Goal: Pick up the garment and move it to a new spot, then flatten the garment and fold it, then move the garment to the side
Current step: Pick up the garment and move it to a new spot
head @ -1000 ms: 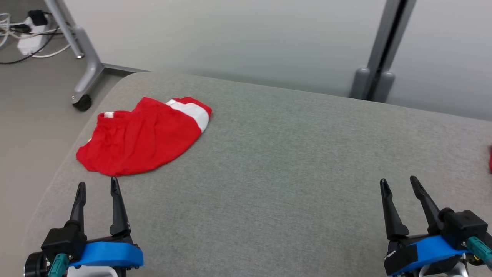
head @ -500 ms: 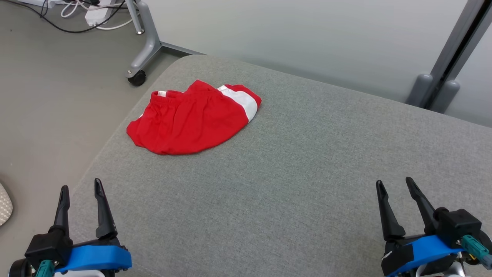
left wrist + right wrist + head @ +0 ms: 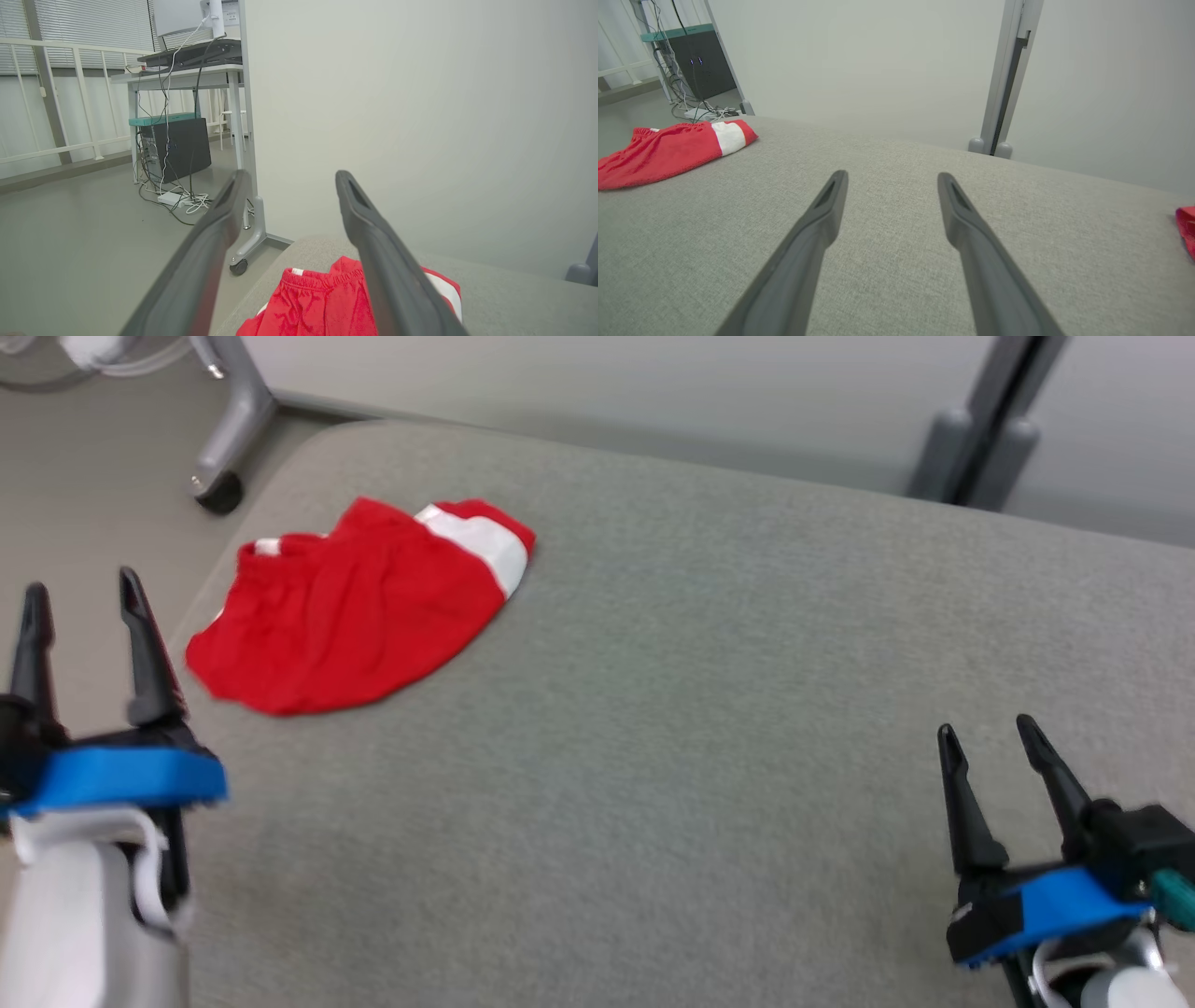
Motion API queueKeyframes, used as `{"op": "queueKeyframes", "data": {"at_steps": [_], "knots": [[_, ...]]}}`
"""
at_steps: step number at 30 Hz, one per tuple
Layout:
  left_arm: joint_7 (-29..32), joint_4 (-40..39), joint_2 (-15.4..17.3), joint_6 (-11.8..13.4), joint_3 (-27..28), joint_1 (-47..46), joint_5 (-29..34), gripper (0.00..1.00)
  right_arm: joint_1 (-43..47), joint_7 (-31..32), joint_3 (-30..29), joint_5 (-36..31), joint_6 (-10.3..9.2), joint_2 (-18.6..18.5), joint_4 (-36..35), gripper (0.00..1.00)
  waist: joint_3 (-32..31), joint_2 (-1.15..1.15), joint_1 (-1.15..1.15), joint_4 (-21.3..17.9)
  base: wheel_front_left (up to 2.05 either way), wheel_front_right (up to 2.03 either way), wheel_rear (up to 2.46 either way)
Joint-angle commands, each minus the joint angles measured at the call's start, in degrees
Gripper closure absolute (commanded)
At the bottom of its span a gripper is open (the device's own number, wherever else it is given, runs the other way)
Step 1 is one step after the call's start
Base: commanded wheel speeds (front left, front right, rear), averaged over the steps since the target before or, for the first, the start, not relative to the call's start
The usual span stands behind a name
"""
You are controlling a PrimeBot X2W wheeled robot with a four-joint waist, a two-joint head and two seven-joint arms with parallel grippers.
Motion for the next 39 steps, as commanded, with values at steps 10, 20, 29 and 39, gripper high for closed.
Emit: {"op": "queueKeyframes", "data": {"at_steps": [10, 20, 29, 39], "knots": [[2.74, 12.88, 7.23, -1.97, 2.03, -20.07, -3.3, 0.0, -1.85, 3.83, -3.89, -3.7, 0.01, -0.49, -10.19, 0.0, 10.14, 0.0, 0.0, -8.7, 0.0, 0.0, 0.0], [5.88, 29.46, 7.94, -3.26, -0.33, -27.69, -4.83, 0.0, -1.14, 5.2, -6.91, -3.79, 0.01, -0.74, -14.83, 0.0, 16.17, 0.0, 0.0, -12.05, 0.0, 0.0, 0.0], [9.18, 44.82, 6.76, -4.1, -2.12, -30.54, -7.52, 0.0, -2.32, 5.37, -7.11, -3.61, 0.01, -1.09, -15.74, 0.0, 18.35, 0.0, 0.0, -13.35, 0.0, 0.0, 0.0], [9.55, 52.29, 7.57, -4.5, -3.98, -31.98, -9.03, 1.0, -2.96, 4.97, -6.47, -3.55, 0.01, -0.8, -14.73, 0.0, 16.86, 0.0, 0.0, -14.6, 0.0, 0.0, 0.0]]}}
